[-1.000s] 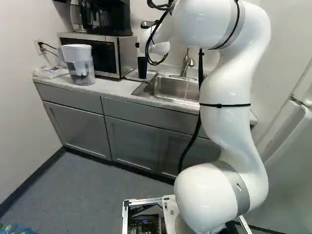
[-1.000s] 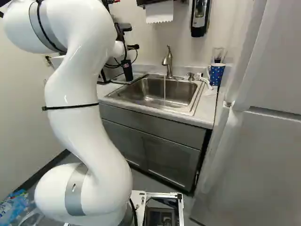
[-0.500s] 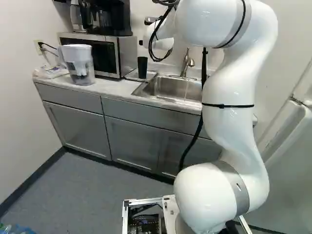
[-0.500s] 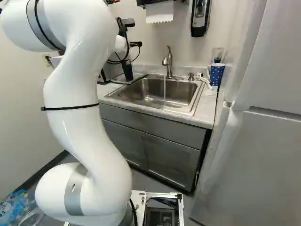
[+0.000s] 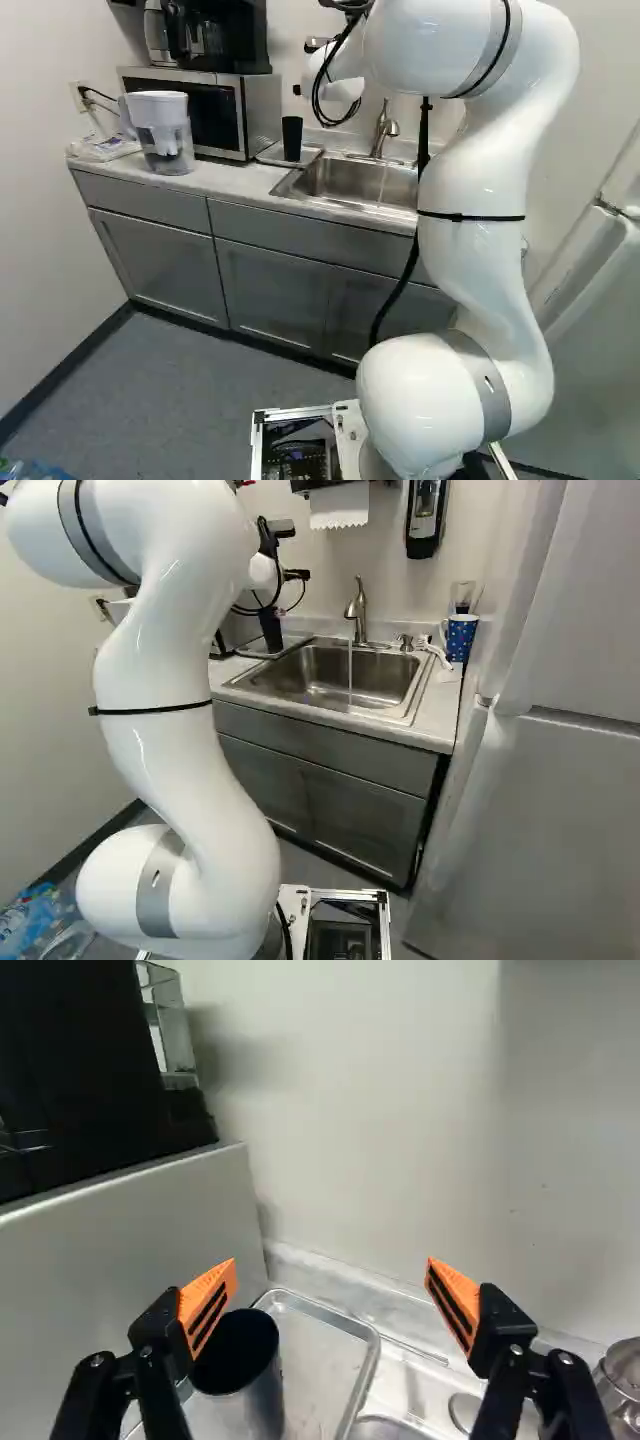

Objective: Rinse the cup and place it in the tray

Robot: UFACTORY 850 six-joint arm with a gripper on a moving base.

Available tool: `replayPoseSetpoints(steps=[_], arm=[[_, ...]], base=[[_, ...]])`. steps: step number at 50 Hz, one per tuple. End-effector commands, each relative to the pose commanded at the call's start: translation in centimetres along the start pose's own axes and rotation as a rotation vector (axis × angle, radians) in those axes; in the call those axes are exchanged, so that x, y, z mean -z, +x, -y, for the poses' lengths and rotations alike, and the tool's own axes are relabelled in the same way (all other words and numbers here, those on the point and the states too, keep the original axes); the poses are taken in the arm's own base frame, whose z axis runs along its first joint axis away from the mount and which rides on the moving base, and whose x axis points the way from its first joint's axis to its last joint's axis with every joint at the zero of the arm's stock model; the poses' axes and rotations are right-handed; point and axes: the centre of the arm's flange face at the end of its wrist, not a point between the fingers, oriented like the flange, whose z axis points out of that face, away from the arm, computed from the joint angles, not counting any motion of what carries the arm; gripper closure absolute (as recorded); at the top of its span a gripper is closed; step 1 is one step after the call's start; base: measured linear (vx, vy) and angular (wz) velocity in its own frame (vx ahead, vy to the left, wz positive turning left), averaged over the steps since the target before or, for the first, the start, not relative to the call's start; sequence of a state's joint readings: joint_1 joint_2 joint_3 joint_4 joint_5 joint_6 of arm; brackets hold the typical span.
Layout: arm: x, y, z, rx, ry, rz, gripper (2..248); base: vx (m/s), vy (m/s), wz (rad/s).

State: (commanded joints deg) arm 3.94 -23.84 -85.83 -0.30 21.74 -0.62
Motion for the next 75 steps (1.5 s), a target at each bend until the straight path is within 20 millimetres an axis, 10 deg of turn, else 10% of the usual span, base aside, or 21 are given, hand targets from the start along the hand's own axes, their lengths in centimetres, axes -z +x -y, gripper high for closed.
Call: replayPoseSetpoints(steps=[75], arm=[[2.2,1.5,-7.9,-0.014,-0.115,0.019,3]], base=[[0.0,0.0,0.0]])
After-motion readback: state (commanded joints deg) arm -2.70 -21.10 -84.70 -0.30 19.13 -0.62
